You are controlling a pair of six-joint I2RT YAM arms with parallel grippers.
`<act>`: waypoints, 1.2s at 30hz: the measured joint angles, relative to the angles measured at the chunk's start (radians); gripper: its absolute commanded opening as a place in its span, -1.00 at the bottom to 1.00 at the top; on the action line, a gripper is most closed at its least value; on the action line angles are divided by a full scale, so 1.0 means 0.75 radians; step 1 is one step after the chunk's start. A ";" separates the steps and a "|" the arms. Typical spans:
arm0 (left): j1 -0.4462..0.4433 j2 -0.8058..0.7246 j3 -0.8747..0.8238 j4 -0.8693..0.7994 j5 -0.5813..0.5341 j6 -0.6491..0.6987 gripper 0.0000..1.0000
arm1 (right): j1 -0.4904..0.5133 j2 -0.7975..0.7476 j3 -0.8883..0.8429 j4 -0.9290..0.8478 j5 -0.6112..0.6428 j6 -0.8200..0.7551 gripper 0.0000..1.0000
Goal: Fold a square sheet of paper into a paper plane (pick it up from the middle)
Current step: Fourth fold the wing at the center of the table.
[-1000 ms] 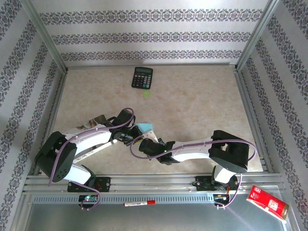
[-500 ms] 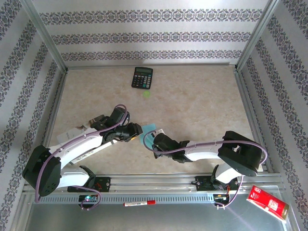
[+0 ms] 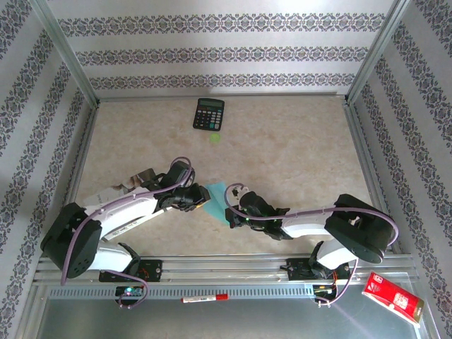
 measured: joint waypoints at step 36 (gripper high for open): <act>-0.022 0.356 0.078 0.110 -0.001 0.157 -0.90 | -0.211 0.258 -0.197 0.654 -0.313 0.494 -1.00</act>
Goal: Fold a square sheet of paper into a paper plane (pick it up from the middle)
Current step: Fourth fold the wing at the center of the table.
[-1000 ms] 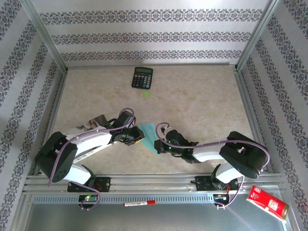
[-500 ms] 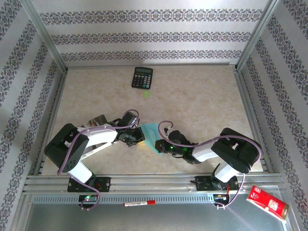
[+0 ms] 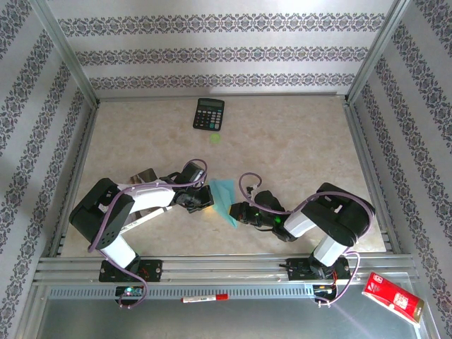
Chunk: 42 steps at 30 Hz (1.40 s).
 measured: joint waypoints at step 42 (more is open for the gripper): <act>-0.102 -0.104 0.094 0.020 -0.003 0.030 -0.93 | -0.065 0.047 -0.098 0.201 -0.016 0.226 -1.00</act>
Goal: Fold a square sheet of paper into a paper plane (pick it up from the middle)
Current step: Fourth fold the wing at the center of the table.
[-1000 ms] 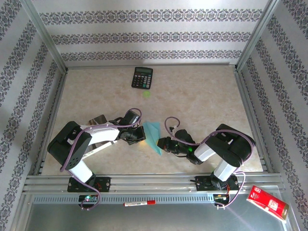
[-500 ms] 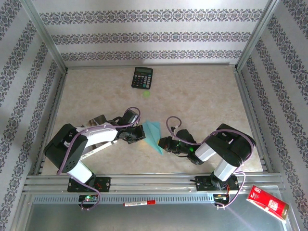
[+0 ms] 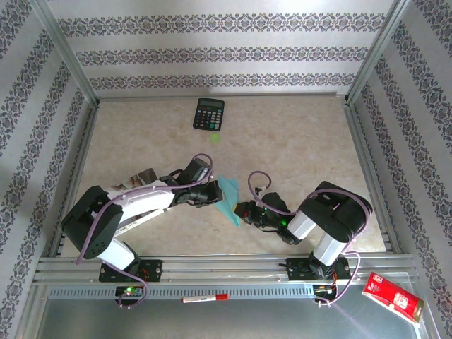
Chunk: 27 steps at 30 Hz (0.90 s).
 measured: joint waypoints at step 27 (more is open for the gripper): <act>0.102 -0.346 -0.140 -0.135 -0.137 0.023 -0.96 | 0.009 0.153 0.185 -0.020 -0.175 -0.088 -1.00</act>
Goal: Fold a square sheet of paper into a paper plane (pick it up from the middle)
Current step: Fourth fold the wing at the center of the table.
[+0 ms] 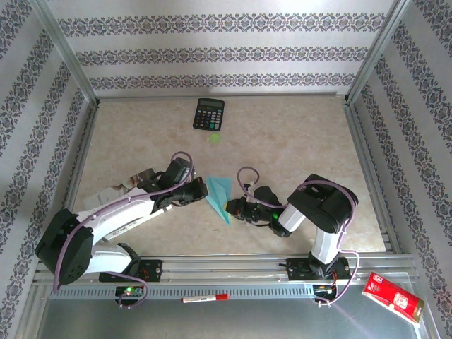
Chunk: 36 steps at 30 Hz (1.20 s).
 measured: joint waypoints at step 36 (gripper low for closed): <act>-0.082 0.514 0.182 0.188 0.122 -0.024 -0.98 | -0.007 -0.407 -0.073 -0.569 0.115 -0.200 -1.00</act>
